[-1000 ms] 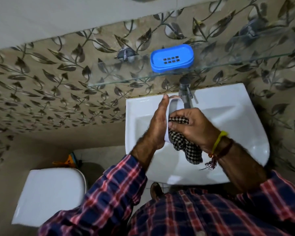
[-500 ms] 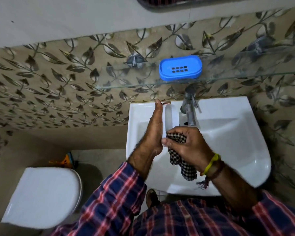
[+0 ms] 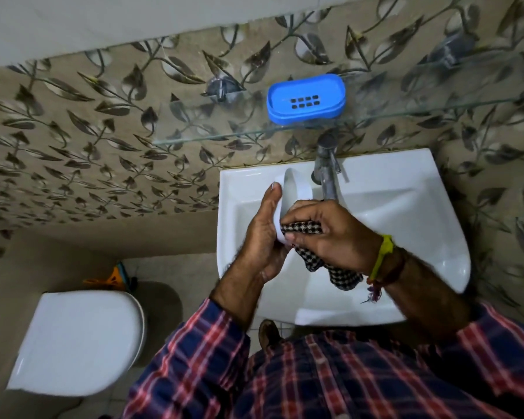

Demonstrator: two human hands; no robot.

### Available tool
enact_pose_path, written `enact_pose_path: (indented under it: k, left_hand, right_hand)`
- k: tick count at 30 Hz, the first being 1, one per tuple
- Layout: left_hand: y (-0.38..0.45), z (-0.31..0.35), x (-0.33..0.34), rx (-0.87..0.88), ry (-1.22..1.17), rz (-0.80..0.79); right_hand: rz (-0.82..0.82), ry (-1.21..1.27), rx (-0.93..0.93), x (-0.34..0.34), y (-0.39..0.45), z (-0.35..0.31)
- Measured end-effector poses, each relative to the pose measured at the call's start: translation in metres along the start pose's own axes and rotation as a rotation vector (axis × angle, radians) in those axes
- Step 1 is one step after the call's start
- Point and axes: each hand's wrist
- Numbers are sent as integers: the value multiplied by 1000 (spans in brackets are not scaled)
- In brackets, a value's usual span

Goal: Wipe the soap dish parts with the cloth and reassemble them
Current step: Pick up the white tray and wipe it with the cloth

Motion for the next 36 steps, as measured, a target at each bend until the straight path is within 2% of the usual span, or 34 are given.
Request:
enact_pose_path:
  k: [5, 9, 14, 18, 20, 22, 24, 26, 27, 28, 30, 31, 32, 33, 36]
  left_hand:
    - [8, 11, -5, 51, 57, -20]
    - [7, 10, -1, 23, 113, -56]
    - [8, 6, -5, 14, 141, -10]
    - [8, 9, -3, -88, 154, 8]
    - [10, 13, -7, -145, 115, 73]
    - [12, 16, -9, -154, 97, 115]
    - [14, 18, -9, -137, 131, 121]
    - [8, 19, -4, -51, 179, 106]
    - [4, 18, 0, 33, 240, 138]
    - [1, 16, 0, 185, 342, 151]
    - [1, -2, -9, 574, 732, 38]
    - [3, -12, -15, 715, 891, -19]
    - [5, -19, -17, 749, 908, -49]
    - [4, -22, -13, 747, 823, -59]
    - [5, -18, 6, 716, 566, -58]
  right_hand:
    - [49, -437, -61, 0, -4, 3]
    - [120, -263, -66, 8, 0, -1]
    - [82, -544, -89, 1, -10, 12]
    - [10, -441, -101, 1, -7, 17]
    - [4, -341, -85, 4, -5, 20]
    - [-12, -270, -59, 6, -5, 21]
    - [40, -300, -82, 10, -2, 22]
    - [187, -267, -83, 13, 1, 22]
    - [250, -150, -39, 12, 1, 21]
    - [291, 50, 34, 11, 2, 18]
    - [282, 498, 193, 6, 2, 12]
    - [255, 641, 235, 4, 2, 9]
    - [229, 722, 253, 3, 3, 6]
    - [198, 750, 250, 2, 3, 5]
    - [163, 680, 180, 0, 4, 3]
Point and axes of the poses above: each hand's wrist, its own y-axis towards the middle knuckle, its own x-axis out of the palm, z = x × y, and after that the axes turned 6 degrees about x, right-handed
